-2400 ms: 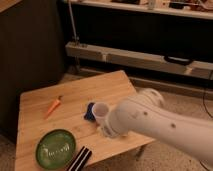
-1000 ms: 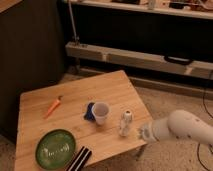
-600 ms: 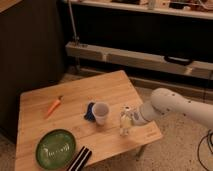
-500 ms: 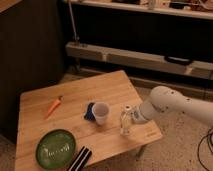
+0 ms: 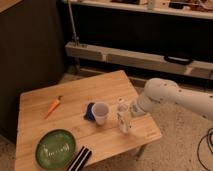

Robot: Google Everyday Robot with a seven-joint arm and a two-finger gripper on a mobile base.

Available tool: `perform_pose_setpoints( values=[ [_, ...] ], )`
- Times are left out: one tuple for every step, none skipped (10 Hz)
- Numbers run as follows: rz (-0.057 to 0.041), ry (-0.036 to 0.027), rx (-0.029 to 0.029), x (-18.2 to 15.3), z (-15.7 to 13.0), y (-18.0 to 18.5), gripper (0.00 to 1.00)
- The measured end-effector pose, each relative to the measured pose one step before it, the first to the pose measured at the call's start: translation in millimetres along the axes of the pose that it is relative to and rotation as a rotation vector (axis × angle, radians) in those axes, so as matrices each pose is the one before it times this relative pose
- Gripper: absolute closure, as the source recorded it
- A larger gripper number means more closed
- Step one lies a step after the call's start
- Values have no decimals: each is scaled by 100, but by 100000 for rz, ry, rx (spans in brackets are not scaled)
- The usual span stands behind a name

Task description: Knock the bottle over

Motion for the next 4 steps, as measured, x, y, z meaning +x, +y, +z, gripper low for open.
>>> perform_pose_setpoints(
  values=[
    [-2758, 410, 1779, -901, 286, 454, 100],
    [-1671, 866, 4117, -942, 218, 206, 97],
    [-541, 238, 3133, -673, 10, 311, 97],
    [-428, 54, 1901, -444, 38, 211, 97]
  ],
)
